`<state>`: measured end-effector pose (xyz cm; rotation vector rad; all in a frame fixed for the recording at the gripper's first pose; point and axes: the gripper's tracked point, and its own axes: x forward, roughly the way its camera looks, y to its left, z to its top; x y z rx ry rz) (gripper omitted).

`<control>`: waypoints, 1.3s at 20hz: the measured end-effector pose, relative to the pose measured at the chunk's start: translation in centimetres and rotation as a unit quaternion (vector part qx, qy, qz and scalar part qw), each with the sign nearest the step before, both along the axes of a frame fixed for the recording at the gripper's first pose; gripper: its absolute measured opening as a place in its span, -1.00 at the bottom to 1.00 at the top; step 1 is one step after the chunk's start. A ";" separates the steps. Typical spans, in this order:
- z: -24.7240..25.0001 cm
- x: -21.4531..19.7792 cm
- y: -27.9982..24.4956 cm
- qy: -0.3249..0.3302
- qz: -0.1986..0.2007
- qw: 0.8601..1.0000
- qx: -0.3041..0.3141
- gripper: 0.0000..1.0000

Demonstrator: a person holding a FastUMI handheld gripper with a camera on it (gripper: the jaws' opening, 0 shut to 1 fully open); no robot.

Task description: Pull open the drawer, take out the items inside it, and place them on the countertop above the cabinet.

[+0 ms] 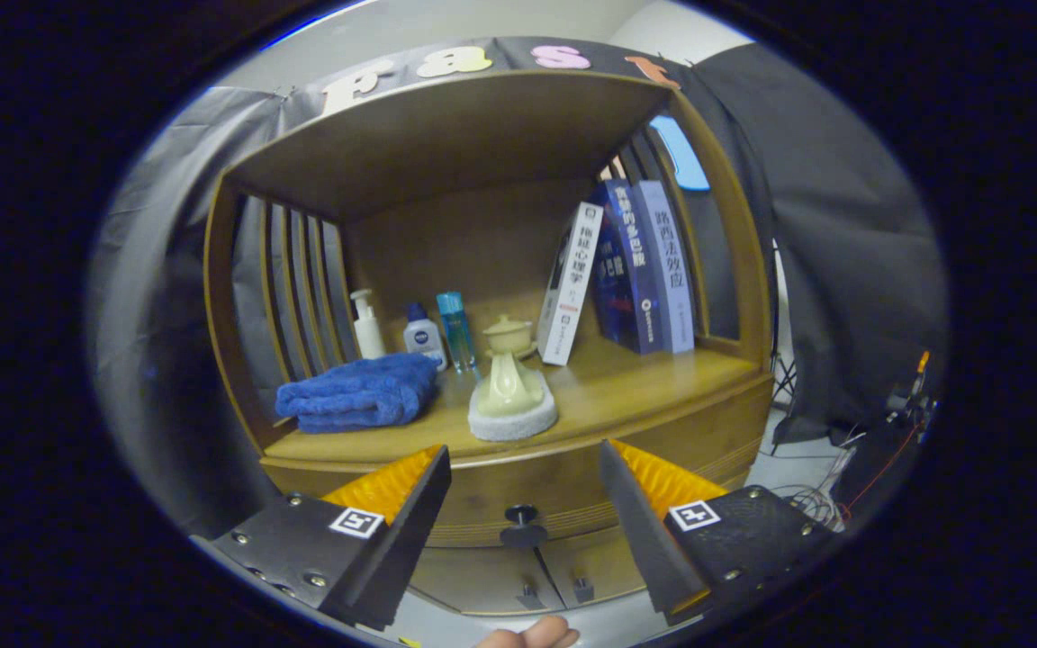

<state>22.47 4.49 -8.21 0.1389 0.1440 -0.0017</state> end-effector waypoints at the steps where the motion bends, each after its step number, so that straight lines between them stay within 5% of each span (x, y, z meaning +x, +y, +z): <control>1: 1.3 -0.7 -0.2 -0.007 0.001 1.000 -0.005 0.98; 11: 12.4 -9.6 -3.4 -0.053 -0.024 0.997 -0.054 0.98; 26: 11.6 -18.7 -6.0 -0.054 -0.058 0.992 -0.095 0.98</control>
